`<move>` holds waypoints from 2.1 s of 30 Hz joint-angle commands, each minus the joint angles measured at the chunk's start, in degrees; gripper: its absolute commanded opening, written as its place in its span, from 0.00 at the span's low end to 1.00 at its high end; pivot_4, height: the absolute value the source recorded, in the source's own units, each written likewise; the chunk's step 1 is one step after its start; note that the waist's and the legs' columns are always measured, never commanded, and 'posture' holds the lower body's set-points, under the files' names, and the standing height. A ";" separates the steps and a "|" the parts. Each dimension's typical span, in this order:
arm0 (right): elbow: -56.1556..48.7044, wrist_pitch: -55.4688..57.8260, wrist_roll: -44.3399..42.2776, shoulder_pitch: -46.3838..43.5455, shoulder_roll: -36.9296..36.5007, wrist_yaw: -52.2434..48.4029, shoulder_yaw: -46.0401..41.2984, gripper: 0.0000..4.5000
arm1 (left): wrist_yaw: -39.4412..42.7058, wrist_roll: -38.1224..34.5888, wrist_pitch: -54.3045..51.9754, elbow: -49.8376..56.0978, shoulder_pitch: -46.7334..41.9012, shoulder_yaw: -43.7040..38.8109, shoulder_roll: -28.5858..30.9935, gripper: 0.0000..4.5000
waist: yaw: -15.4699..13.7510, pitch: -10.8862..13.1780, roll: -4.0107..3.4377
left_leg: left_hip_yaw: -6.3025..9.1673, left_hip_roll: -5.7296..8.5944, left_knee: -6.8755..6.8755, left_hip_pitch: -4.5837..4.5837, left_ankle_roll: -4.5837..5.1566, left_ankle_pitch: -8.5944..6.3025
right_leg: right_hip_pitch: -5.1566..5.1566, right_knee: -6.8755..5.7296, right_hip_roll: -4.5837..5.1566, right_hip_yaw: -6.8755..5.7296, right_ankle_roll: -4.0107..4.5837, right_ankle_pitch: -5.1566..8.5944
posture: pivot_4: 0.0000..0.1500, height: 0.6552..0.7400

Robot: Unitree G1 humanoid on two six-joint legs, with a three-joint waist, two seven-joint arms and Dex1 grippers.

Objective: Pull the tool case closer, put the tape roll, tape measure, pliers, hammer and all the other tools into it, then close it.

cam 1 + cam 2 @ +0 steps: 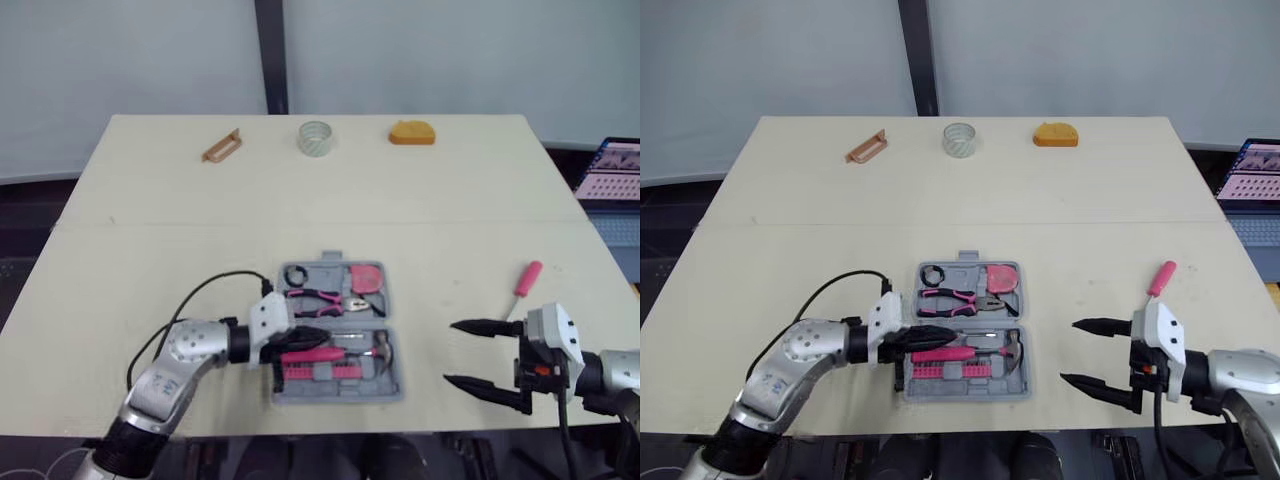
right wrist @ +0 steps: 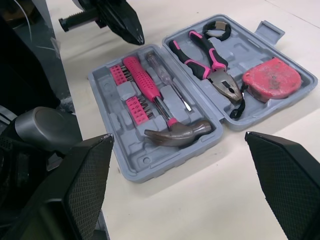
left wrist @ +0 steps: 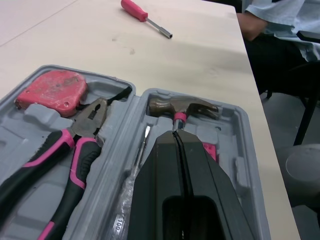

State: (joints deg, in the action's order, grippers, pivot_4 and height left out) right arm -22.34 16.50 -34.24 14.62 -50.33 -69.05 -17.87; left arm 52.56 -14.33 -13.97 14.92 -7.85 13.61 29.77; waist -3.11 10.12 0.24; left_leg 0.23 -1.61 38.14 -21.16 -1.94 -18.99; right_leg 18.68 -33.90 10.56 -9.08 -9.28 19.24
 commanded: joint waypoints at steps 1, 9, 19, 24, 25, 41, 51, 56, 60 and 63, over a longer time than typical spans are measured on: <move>-0.79 -0.20 -1.23 -0.84 -0.21 -0.95 -0.63 1.00 | 0.08 1.86 4.80 -1.81 -0.89 1.28 -1.34 0.01 | 0.01 0.00 0.00 | 0.00 0.00 0.00 -0.01 0.00 0.00 | 0.00 0.00 0.00 0.00 0.00 0.00 | 1.00 1.00; -0.67 -0.26 -0.84 -1.27 0.06 -0.70 -0.44 1.00 | -0.96 5.94 10.91 -7.84 -2.57 3.38 -4.18 0.01 | 0.11 0.00 0.00 | -0.01 0.00 0.00 0.00 0.00 0.00 | 0.01 -0.01 -0.01 -0.01 -0.01 0.00 | 1.00 1.00; -1.30 -0.03 -0.94 -0.23 -0.08 -0.10 -1.79 1.00 | -0.58 9.44 15.50 -14.34 -2.07 5.48 -4.97 0.01 | 0.11 0.00 0.00 | -0.01 0.00 -0.01 0.01 0.00 0.00 | 0.01 -0.01 -0.01 0.00 -0.01 0.00 | 1.00 1.00; -1.68 0.30 -1.13 0.25 -0.20 0.00 -2.37 1.00 | -0.44 10.76 16.58 -16.52 -2.28 6.28 -5.12 0.01 | 0.15 0.00 0.00 | -0.01 0.00 -0.02 0.01 0.00 0.00 | 0.01 -0.01 -0.01 0.00 -0.01 0.00 | 1.00 1.00; -1.76 0.35 -1.15 0.35 -0.19 0.02 -2.46 1.00 | -0.57 11.10 16.65 -17.02 -2.27 6.38 -5.19 0.01 | 0.13 0.00 -0.01 | -0.02 0.00 -0.01 0.01 0.00 0.00 | 0.01 -0.01 -0.01 0.00 -0.01 0.00 | 1.00 1.00; -2.20 0.80 -1.27 0.87 -0.20 0.54 -3.38 1.00 | -1.56 15.72 15.97 -21.69 -1.84 9.21 -4.59 0.01 | 0.01 -0.18 -0.26 | -0.02 0.00 -0.01 0.09 0.00 0.00 | -0.06 0.00 0.00 0.00 -0.01 0.00 | 1.00 1.00; -3.01 1.69 -1.47 1.59 -0.16 0.60 -4.53 1.00 | -1.77 16.24 13.68 -24.86 -1.12 10.75 -4.62 0.01 | -0.07 -0.85 -0.69 | -0.03 0.01 -0.05 0.23 0.02 -0.01 | -0.20 0.06 0.00 0.00 -0.02 -0.01 | 1.00 1.00; -3.29 2.07 -1.64 1.73 -0.21 0.65 -4.90 1.00 | -1.67 15.99 13.03 -26.02 -1.03 11.17 -5.50 0.01 | -0.12 -1.06 -0.96 | -0.04 0.01 -0.06 0.25 0.03 -0.02 | -0.23 0.06 0.00 0.01 -0.02 -0.01 | 1.00 1.00; -3.37 2.38 -1.65 1.79 -0.28 0.46 -5.17 1.00 | -1.91 16.53 12.88 -27.13 -0.68 11.66 -6.18 0.01 | -0.28 -1.13 -1.04 | -0.04 0.03 -0.05 0.28 0.04 -0.03 | -0.27 0.09 0.00 0.01 -0.03 -0.01 | 1.00 1.00; -3.32 2.53 -1.68 1.78 -0.40 0.31 -5.26 1.00 | -2.00 17.08 13.17 -27.98 -0.34 12.18 -6.46 0.01 | -0.51 -1.16 -1.08 | -0.06 0.03 -0.06 0.36 0.06 -0.04 | -0.33 0.11 0.00 0.03 -0.04 -0.02 | 1.00 1.00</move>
State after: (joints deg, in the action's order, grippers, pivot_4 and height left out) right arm -24.28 19.02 -34.67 16.32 -50.36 -68.86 -20.73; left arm 50.76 -1.70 2.59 -6.29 -10.94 21.57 22.98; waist -3.61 8.96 -0.84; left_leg 0.15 -1.57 38.06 -20.72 -1.88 -19.04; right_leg 18.29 -33.78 10.57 -9.03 -9.32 19.22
